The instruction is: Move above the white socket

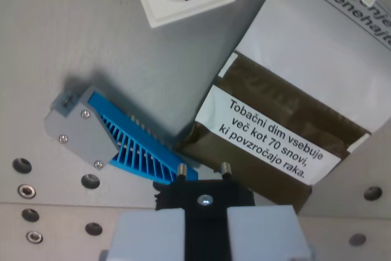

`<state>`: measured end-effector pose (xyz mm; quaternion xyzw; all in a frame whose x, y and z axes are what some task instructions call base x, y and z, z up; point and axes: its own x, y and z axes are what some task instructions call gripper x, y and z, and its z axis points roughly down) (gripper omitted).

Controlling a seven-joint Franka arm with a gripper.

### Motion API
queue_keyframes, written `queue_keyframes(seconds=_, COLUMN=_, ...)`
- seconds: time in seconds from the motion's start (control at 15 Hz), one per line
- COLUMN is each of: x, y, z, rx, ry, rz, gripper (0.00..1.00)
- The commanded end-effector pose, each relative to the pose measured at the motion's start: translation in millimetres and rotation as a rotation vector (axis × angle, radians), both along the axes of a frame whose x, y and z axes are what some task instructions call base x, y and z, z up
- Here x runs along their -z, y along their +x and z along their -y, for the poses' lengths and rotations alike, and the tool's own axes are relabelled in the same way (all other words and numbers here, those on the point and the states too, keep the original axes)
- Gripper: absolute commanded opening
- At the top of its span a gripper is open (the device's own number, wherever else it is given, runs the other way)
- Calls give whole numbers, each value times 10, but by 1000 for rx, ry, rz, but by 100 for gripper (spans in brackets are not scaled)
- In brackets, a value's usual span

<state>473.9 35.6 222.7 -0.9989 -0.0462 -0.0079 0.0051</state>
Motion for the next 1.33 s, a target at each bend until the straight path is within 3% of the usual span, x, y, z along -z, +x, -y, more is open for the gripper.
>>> queue_keyframes(seconds=0.07, x=132, y=150, z=-36, rx=-137, ry=12, rz=-19, gripper=0)
queue_keyframes(seconds=0.8, x=680, y=457, z=-122, rx=-220, ry=15, rz=-2, gripper=0)
queue_keyframes(seconds=1.33, x=963, y=600, z=-157, rx=-248, ry=15, rz=0, gripper=0)
